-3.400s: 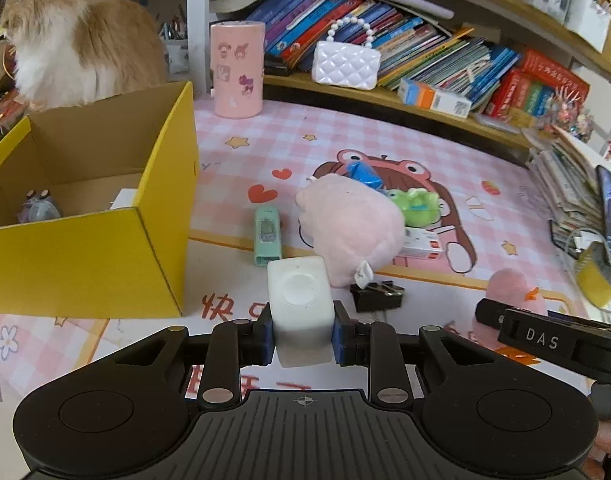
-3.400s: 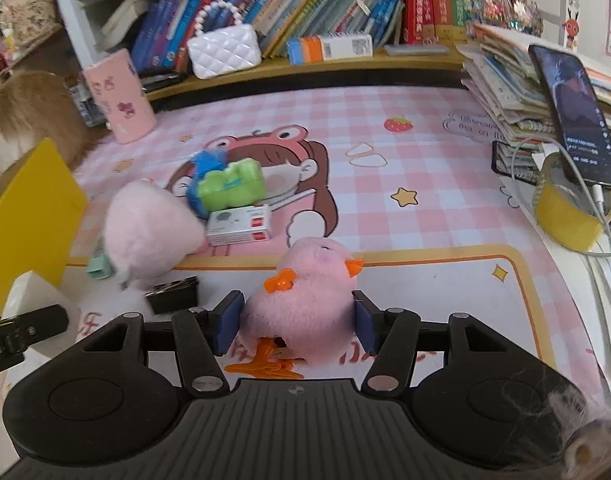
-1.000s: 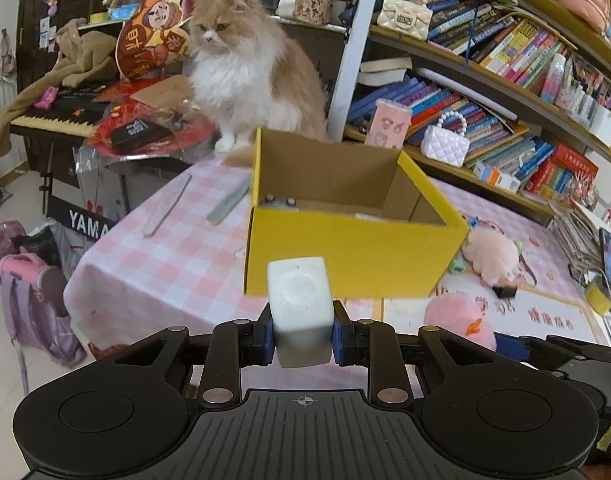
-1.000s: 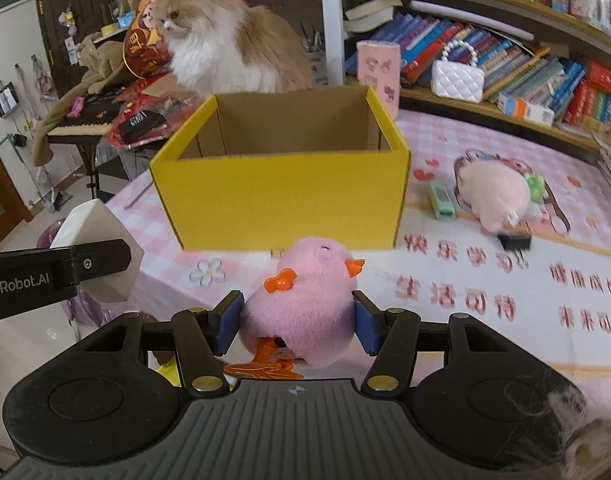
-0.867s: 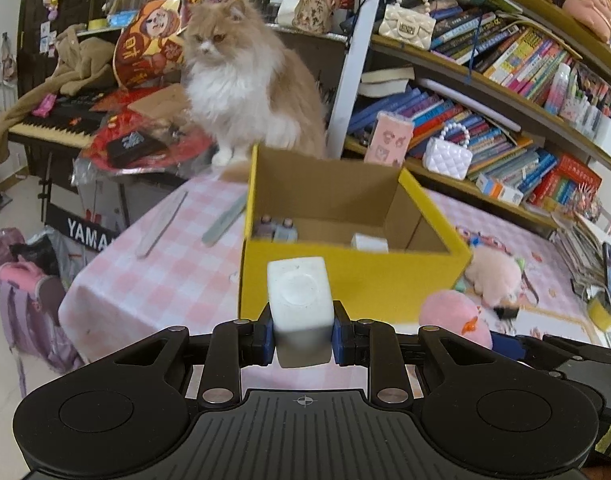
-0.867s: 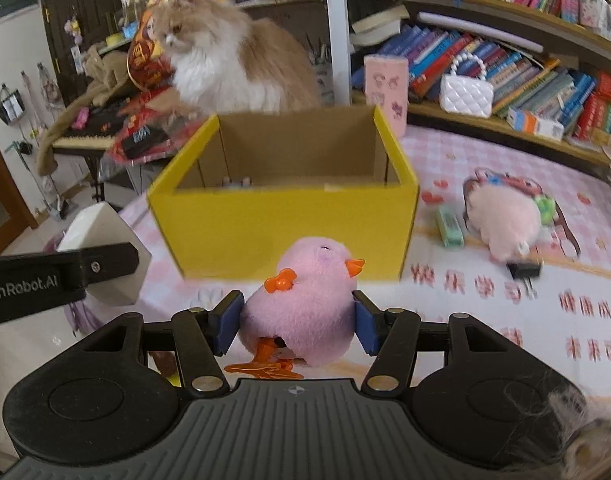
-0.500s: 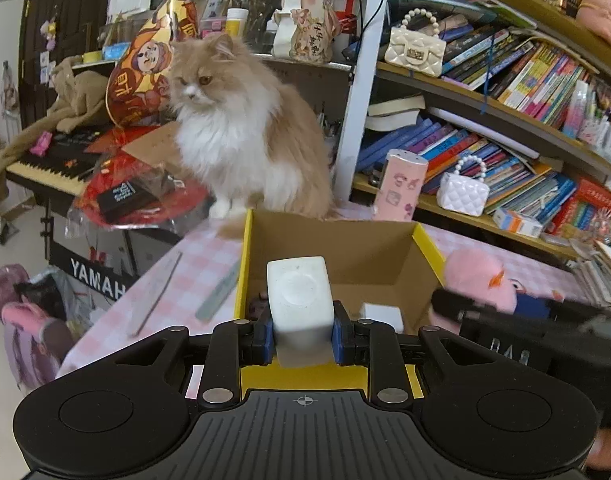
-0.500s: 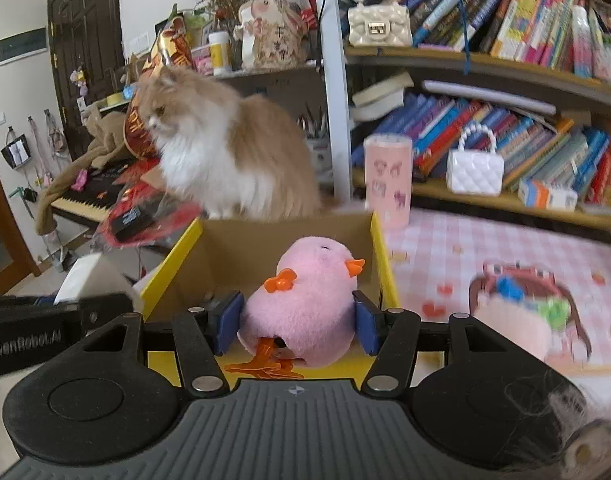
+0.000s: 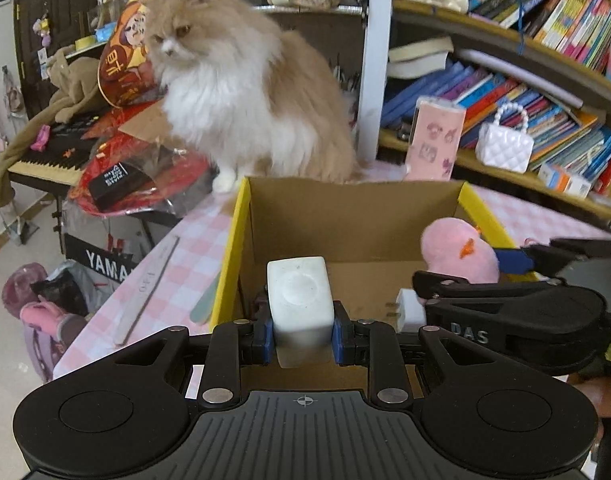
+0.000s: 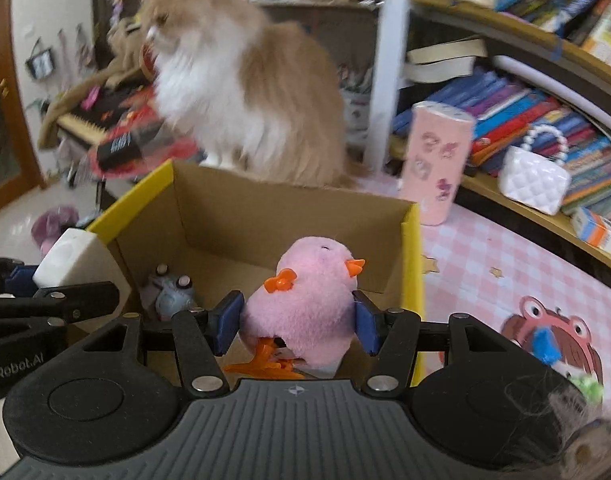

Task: Organize objects
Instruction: 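Open left tool to drop the white cube in the box while right tool drops the chick, then withdraw both open tools from the yellow box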

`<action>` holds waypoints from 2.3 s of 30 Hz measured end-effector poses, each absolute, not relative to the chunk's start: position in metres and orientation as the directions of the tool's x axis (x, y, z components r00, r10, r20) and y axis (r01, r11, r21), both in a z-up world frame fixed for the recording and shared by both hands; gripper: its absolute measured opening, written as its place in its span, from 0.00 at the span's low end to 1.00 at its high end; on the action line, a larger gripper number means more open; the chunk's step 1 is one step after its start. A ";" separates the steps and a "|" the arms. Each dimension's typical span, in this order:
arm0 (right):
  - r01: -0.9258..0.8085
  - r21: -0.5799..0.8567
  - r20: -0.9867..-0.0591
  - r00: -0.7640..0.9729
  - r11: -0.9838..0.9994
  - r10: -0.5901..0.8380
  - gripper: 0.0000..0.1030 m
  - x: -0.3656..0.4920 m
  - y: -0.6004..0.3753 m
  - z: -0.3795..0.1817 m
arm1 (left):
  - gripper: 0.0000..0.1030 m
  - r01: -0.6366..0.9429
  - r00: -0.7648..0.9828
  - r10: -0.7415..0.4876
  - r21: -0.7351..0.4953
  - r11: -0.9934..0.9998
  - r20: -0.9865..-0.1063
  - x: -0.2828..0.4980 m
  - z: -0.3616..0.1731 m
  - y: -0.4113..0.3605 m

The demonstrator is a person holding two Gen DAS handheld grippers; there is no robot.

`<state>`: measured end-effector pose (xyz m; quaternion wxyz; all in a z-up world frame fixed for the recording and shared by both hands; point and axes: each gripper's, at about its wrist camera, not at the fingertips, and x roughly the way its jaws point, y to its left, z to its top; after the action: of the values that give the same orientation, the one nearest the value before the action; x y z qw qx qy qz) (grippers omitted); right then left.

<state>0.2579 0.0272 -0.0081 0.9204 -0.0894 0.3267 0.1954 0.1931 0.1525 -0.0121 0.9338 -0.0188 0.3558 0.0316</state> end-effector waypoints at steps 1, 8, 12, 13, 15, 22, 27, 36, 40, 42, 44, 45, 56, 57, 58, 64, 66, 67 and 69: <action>-0.431 -0.051 -0.648 0.701 0.901 0.298 0.54 0.262 0.031 -0.011 | 0.24 -0.078 0.739 0.049 -0.014 0.997 -0.672 0.195 -0.015 0.153; -0.480 -0.095 -0.701 0.654 0.872 0.283 0.54 0.277 0.045 -0.020 | 0.25 -0.118 0.716 0.066 -0.027 0.993 -0.694 0.204 -0.024 0.158; -0.475 -0.079 -0.699 0.653 0.877 0.291 0.55 0.279 0.047 -0.021 | 0.27 -0.130 0.710 0.074 -0.027 0.991 -0.700 0.205 -0.027 0.160; -0.468 -0.075 -0.693 0.660 0.881 0.291 0.58 0.279 0.046 -0.019 | 0.28 -0.135 0.715 0.081 -0.024 0.991 -0.694 0.205 -0.026 0.160; -0.452 -0.069 -0.677 0.676 0.889 0.291 0.61 0.279 0.045 -0.014 | 0.40 -0.140 0.735 0.090 -0.020 0.990 -0.672 0.201 -0.021 0.160; -0.392 -0.028 -0.619 0.729 0.920 0.292 0.65 0.266 0.032 0.011 | 0.62 -0.144 0.802 0.103 -0.022 0.989 -0.588 0.186 0.006 0.161; -0.330 -0.002 -0.564 0.780 0.944 0.271 0.77 0.239 0.022 0.032 | 0.78 -0.168 0.820 0.102 -0.066 0.984 -0.563 0.164 0.018 0.168; -0.225 0.019 -0.523 0.828 0.974 0.202 0.80 0.175 0.008 0.043 | 0.83 -0.194 0.826 0.098 -0.118 0.974 -0.555 0.120 0.016 0.189; -0.206 0.018 -0.563 0.807 0.978 0.180 0.80 0.148 0.010 0.029 | 0.83 -0.195 0.813 0.095 -0.115 0.974 -0.574 0.099 0.008 0.194; -0.200 0.029 -0.582 0.793 0.979 0.179 0.80 0.136 0.012 0.023 | 0.84 -0.192 0.805 0.093 -0.109 0.975 -0.586 0.087 0.004 0.196; -0.198 0.028 -0.599 0.782 0.980 0.175 0.80 0.122 0.016 0.016 | 0.84 -0.187 0.797 0.090 -0.103 0.977 -0.598 0.076 0.000 0.197; -0.201 0.026 -0.605 0.777 0.979 0.175 0.80 0.115 0.017 0.012 | 0.84 -0.186 0.792 0.088 -0.101 0.977 -0.605 0.071 -0.002 0.197; -0.205 -0.001 -0.651 0.743 0.979 0.155 0.80 0.046 0.030 -0.012 | 0.85 -0.159 0.758 0.071 -0.079 0.984 -0.648 0.020 -0.016 0.193; -0.202 -0.002 -0.654 0.742 0.979 0.152 0.80 0.041 0.030 -0.013 | 0.86 -0.152 0.752 0.067 -0.074 0.986 -0.655 0.016 -0.017 0.193; -0.199 0.000 -0.659 0.737 0.980 0.150 0.80 0.036 0.029 -0.015 | 0.86 -0.147 0.747 0.061 -0.075 0.986 -0.662 0.014 -0.018 0.194; -0.156 0.007 -0.667 0.735 0.988 0.121 0.82 0.012 0.022 -0.020 | 0.86 -0.116 0.727 0.028 -0.083 0.990 -0.686 -0.004 -0.024 0.192; -0.138 0.012 -0.672 0.732 0.990 0.110 0.83 0.005 0.018 -0.022 | 0.86 -0.092 0.722 0.015 -0.075 0.993 -0.692 -0.009 -0.026 0.187; -0.128 0.012 -0.678 0.728 0.992 0.102 0.84 0.002 0.016 -0.023 | 0.86 -0.078 0.719 0.006 -0.071 0.994 -0.695 -0.010 -0.027 0.185; -0.108 0.011 -0.689 0.719 0.994 0.085 0.84 -0.003 0.013 -0.025 | 0.87 -0.047 0.711 -0.014 -0.067 0.997 -0.703 -0.012 -0.029 0.180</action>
<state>-0.0032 0.0131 -0.0249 0.9271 -0.0152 0.3709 0.0521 -0.0118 0.1804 -0.0292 0.9240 -0.0398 0.3802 0.0089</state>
